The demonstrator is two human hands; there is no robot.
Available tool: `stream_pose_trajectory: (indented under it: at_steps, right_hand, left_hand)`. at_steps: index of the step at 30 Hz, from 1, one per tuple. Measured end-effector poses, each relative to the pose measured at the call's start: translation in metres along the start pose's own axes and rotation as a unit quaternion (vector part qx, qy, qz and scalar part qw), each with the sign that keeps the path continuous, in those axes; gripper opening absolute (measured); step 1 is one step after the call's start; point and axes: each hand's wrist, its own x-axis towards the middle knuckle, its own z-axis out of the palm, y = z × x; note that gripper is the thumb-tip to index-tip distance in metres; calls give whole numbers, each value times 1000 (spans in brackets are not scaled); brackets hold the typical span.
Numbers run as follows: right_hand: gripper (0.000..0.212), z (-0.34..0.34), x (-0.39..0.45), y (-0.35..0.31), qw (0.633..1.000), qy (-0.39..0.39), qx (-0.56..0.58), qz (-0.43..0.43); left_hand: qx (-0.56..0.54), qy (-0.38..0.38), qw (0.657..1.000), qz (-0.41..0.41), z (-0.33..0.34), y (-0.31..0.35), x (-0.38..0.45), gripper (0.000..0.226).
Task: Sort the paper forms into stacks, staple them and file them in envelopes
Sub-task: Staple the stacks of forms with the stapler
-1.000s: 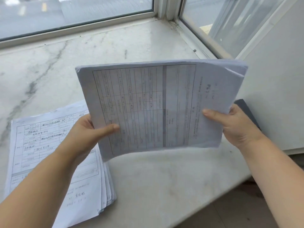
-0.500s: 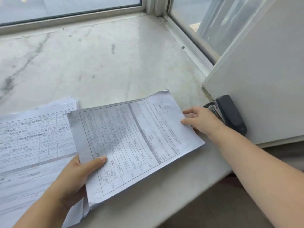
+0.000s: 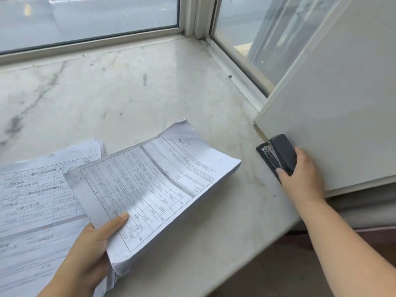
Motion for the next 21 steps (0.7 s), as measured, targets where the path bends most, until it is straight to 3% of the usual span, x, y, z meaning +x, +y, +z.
stream_pose_trajectory:
  at_steps: [3,7,10,12,14,16,17,18,19,21]
  right_hand:
    - [57,-4,3,-4,1000,-16,1,-9]
    - [58,-10,-17,-2,988,-120,-39,-87]
    - [55,-9,-34,5,976,-156,-43,-143]
    - [60,-11,-44,10,976,-139,-45,-160]
    - [61,-12,-60,11,981,-63,-9,-185]
    - [35,-11,-89,-3,979,-1,112,-171]
    - [26,-7,-103,-15,972,-18,202,-120]
    - [31,-2,-113,-30,948,-79,306,-30]
    - [40,6,-118,-43,892,-177,407,85]
    - [67,21,-119,-66,717,-341,543,273]
  left_hand:
    - [-20,-6,1000,-11,2,1,-3,44]
    - [-20,-30,999,-26,2,4,-13,48]
    - [-6,-37,999,-23,-1,6,-20,42]
    - [4,-27,999,-17,-3,6,-23,34]
    - [11,-20,1000,-19,-3,4,-26,33]
    - [10,-10,1000,-23,-1,2,-28,34]
    - [8,-10,1000,-26,0,1,-28,34]
    - [10,-12,1000,-24,3,0,-30,33]
    - [15,-10,1000,-17,5,-1,-31,30]
    - [17,-5,1000,1,8,-6,-33,27]
